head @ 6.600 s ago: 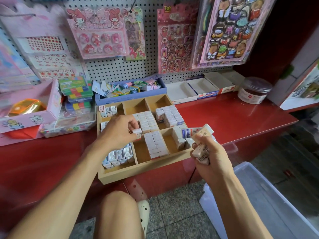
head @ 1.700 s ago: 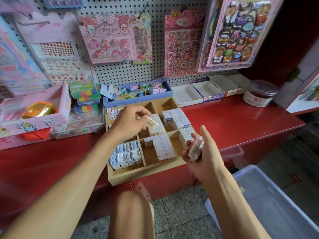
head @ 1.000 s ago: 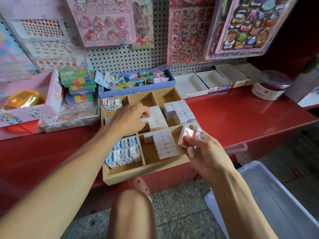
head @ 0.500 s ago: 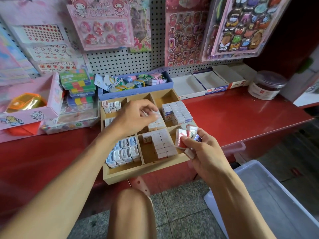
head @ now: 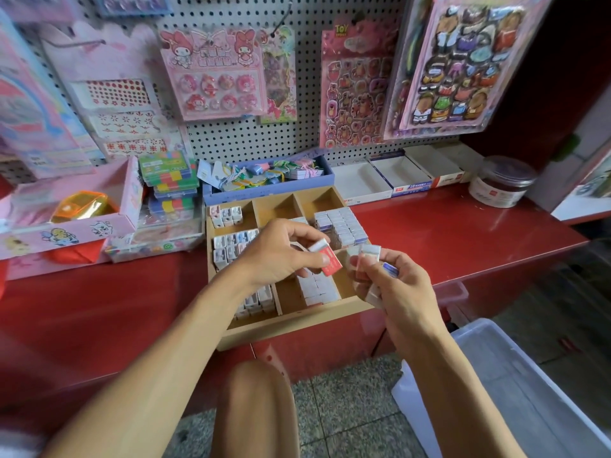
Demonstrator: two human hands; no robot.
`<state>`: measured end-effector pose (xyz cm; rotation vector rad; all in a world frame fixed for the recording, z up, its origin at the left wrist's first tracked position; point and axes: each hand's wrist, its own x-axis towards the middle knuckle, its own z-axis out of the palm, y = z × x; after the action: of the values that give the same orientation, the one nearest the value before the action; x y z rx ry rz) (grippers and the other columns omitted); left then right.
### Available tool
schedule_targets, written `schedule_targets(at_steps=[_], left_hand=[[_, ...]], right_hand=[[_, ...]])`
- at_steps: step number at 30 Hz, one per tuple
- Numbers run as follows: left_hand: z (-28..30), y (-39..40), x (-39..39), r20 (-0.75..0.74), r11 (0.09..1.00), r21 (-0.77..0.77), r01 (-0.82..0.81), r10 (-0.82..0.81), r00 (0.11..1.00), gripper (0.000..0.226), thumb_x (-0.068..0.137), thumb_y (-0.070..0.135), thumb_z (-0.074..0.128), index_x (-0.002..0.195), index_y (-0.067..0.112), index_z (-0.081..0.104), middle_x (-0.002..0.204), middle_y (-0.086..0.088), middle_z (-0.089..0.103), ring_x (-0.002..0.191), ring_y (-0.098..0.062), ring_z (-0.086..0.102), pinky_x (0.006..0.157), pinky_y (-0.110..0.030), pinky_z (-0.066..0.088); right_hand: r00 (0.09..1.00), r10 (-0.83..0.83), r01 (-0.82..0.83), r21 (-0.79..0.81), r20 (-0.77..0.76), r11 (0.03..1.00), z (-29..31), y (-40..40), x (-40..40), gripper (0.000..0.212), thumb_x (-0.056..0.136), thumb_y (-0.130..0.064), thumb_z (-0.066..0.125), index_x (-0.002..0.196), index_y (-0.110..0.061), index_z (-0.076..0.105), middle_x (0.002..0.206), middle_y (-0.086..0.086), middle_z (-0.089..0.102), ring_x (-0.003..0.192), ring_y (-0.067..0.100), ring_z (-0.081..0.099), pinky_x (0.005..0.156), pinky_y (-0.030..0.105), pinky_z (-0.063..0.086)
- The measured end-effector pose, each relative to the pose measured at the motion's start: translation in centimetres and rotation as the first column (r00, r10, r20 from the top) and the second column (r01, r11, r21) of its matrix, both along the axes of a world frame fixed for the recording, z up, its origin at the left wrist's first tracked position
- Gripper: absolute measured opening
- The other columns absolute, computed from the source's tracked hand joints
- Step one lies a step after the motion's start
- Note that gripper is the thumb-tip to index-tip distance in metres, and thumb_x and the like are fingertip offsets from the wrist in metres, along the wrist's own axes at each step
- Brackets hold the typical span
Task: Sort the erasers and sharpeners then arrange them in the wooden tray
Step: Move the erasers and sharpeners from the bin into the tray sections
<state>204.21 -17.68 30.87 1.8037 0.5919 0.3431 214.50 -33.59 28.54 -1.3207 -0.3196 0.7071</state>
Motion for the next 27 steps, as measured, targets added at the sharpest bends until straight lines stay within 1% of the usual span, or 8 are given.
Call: schedule_targets(at_steps=[3,5,10,14,16,21,24,27], left_hand=[[0.4,0.1,-0.3,-0.002,0.999,0.003,-0.032,0.032,0.999,0.018,0.076,0.001,0.078,0.093,0.008,0.076,0.087,-0.013,0.074,0.070,-0.020,0.070,0.054,-0.024,0.052],[0.8,-0.1,-0.5,0.004,0.999,-0.031,0.032,-0.032,0.999,0.017,0.079,0.001,0.077,0.095,0.007,0.075,0.088,-0.015,0.074,0.075,-0.022,0.070,0.054,-0.021,0.051],[1.5,-0.3,-0.9,0.017,0.979,-0.104,0.175,-0.174,0.985,0.023,0.081,-0.005,0.072,0.098,0.011,0.074,0.094,-0.009,0.073,0.080,-0.017,0.069,0.057,-0.021,0.053],[1.7,-0.3,-1.0,0.017,0.962,-0.119,0.246,-0.246,0.969,0.029,0.077,0.020,0.075,0.105,0.011,0.074,0.093,-0.011,0.075,0.085,-0.024,0.068,0.057,-0.022,0.050],[1.7,-0.5,-0.9,0.002,0.969,-0.099,0.226,-0.227,0.974,0.033,0.075,0.030,0.074,0.103,0.011,0.075,0.089,-0.007,0.076,0.082,-0.022,0.068,0.057,-0.022,0.050],[1.1,0.2,-0.9,-0.052,0.992,0.024,0.128,-0.126,0.991,0.011,0.083,0.018,0.075,0.094,0.016,0.077,0.093,-0.005,0.076,0.082,-0.015,0.069,0.070,-0.029,0.056],[1.4,1.0,-1.5,-0.132,0.978,0.194,0.072,-0.046,0.990,0.012,0.085,0.018,0.075,0.095,0.012,0.077,0.085,-0.004,0.074,0.066,-0.009,0.066,0.058,-0.024,0.053],[1.2,1.9,-2.3,-0.207,0.925,0.378,0.041,0.041,0.977,0.016,0.085,0.020,0.075,0.090,0.005,0.074,0.084,-0.008,0.073,0.059,-0.010,0.069,0.056,-0.027,0.051]], right_hand=[[0.987,0.129,-0.122,-0.077,0.100,0.990,0.3,-0.6,-0.2,0.011,0.095,-0.016,0.066,0.102,-0.008,0.066,0.080,0.007,0.071,0.069,0.012,0.061,0.051,0.026,0.044],[0.966,0.204,-0.191,-0.091,0.161,0.977,0.6,-0.6,-0.7,0.011,0.095,-0.016,0.065,0.100,-0.006,0.067,0.074,0.001,0.067,0.066,0.010,0.058,0.049,0.025,0.040],[0.957,0.221,-0.217,-0.041,0.191,0.975,1.1,-0.6,-1.1,0.010,0.089,-0.014,0.071,0.095,-0.006,0.069,0.070,0.000,0.069,0.056,0.004,0.053,0.044,0.022,0.037],[0.957,0.225,-0.225,-0.019,0.182,0.974,1.5,-0.6,-1.2,0.013,0.085,-0.014,0.073,0.090,-0.003,0.070,0.064,0.002,0.067,0.049,0.006,0.045,0.043,0.020,0.035],[0.959,0.220,-0.221,-0.015,0.178,0.975,1.5,-0.5,-1.2,0.013,0.084,-0.014,0.075,0.087,-0.003,0.070,0.062,0.004,0.066,0.047,0.008,0.042,0.042,0.021,0.035],[0.974,0.182,-0.173,-0.074,0.138,0.982,1.1,0.2,-1.3,0.011,0.101,-0.010,0.056,0.092,-0.008,0.062,0.062,0.000,0.061,0.054,0.011,0.044,0.046,0.025,0.039],[0.999,0.045,-0.047,-0.099,-0.018,0.994,0.5,0.4,-0.5,0.026,0.096,0.001,0.043,0.099,-0.017,0.061,0.074,0.003,0.059,0.066,0.016,0.051,0.059,0.031,0.041],[1.000,0.013,-0.013,-0.134,0.002,0.991,-0.3,0.3,0.2,0.039,0.092,0.003,0.040,0.112,-0.022,0.061,0.079,0.000,0.064,0.078,0.020,0.054,0.071,0.036,0.041]])
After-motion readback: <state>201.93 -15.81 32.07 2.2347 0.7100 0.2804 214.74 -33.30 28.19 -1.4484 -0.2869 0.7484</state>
